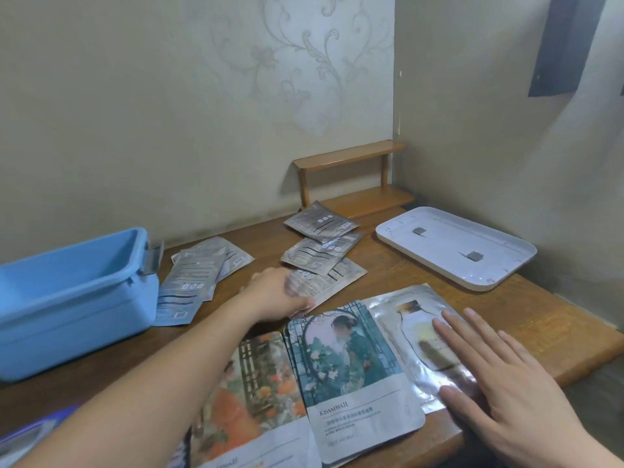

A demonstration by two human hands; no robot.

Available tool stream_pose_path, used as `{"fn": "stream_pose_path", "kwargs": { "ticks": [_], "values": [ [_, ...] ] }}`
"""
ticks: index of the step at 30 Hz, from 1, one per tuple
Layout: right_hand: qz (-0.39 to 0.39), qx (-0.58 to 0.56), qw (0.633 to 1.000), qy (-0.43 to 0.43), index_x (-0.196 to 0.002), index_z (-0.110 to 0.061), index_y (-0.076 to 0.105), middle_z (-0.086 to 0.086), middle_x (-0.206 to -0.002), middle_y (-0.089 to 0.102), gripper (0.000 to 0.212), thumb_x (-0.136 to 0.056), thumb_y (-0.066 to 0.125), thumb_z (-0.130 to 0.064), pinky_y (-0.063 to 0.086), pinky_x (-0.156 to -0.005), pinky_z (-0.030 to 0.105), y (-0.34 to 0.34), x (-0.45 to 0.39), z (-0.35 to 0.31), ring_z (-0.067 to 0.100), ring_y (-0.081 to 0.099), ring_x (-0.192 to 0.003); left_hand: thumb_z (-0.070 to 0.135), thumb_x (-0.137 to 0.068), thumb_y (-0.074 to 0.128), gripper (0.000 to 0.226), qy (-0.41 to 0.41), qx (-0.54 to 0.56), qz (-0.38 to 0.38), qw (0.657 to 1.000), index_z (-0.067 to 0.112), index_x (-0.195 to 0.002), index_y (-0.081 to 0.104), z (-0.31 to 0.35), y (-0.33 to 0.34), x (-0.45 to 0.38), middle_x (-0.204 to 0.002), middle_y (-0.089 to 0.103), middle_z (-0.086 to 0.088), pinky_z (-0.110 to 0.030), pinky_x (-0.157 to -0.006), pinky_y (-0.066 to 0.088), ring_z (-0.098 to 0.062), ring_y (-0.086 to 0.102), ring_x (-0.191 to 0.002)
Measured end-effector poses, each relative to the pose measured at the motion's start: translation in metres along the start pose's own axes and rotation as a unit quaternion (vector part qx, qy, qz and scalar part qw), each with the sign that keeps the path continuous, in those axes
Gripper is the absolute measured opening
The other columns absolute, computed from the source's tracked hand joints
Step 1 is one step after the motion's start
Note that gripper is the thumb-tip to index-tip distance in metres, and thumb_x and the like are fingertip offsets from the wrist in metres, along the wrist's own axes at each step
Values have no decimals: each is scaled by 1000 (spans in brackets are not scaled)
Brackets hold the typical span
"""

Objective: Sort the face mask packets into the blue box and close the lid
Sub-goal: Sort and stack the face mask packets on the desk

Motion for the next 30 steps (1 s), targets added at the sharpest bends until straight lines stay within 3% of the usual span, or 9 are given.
{"fn": "stream_pose_path", "kwargs": {
  "ticks": [6,13,15,18,21,23,24,27,30],
  "values": [
    [-14,-3,1000,8,-149,-36,33,-11,-156,32,68,-90,30,-69,10,-113,25,4,0,1,13,18,-148,72,-69,70,99,-13,-20,-46,999,26,-149,36,-18,3,-3,-153,35,-3,-54,-114,28,-30,31,-140],
    [18,-33,999,3,-147,-43,32,-18,-157,26,65,-89,27,-72,13,-110,25,0,-2,0,13,18,-147,70,-65,75,103,-59,-53,-88,993,27,-149,33,-56,-13,10,-154,28,-6,-51,-114,30,-31,26,-142],
    [14,-51,999,11,-147,-47,27,-20,-158,22,66,-87,29,-73,18,-112,33,11,-3,7,14,18,-148,65,-65,78,106,-67,-37,-60,995,26,-150,29,-64,-19,16,-156,24,-5,-51,-115,28,-31,21,-143],
    [11,-61,998,10,-146,-49,29,-16,-157,29,66,-84,36,-72,33,-108,59,30,-3,19,22,24,-147,42,-69,86,83,-92,89,-1,992,25,-137,44,-81,-24,20,-145,35,-5,-38,-104,39,-24,39,-130],
    [24,-67,997,13,-139,-41,46,-8,-151,41,62,-83,43,-66,35,-105,64,27,-2,21,27,29,-145,12,-80,77,39,-119,185,77,972,23,-114,61,-102,-28,25,-130,53,-1,-24,-81,43,-17,52,-110],
    [61,-91,994,3,-128,-28,57,2,-146,49,59,-83,44,-65,33,-105,65,8,-5,5,32,31,-143,2,-84,70,31,-128,245,106,955,24,-106,66,-111,-27,30,-117,59,3,-20,-71,44,-15,54,-105],
    [88,-112,990,-16,-123,-24,60,4,-143,51,59,-84,45,-65,32,-106,64,-7,-9,-12,34,33,-142,-2,-84,68,32,-130,293,110,941,23,-102,67,-115,-26,31,-113,60,3,-22,-73,49,-16,56,-104],
    [150,-174,969,-88,-116,-28,64,-7,-135,57,47,-84,50,-59,38,-107,48,-54,-33,-81,24,44,-136,-12,-86,59,32,-150,498,87,849,16,-98,67,-119,-24,39,-109,63,-5,-46,-90,57,-23,65,-96],
    [68,-169,976,-120,-126,-36,60,-20,-137,54,53,-84,46,-64,41,-105,32,-60,-77,-154,4,45,-131,-16,-91,49,31,-154,609,62,776,9,-99,65,-119,-21,45,-111,62,-15,-45,-84,59,-27,66,-94]
  ]
}}
Point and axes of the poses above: each hand's wrist, its own x-axis away from the middle knuckle, its own y-axis out of the palm, z = x × y, the point moved 8 cm from there along -x, towards the middle knuckle
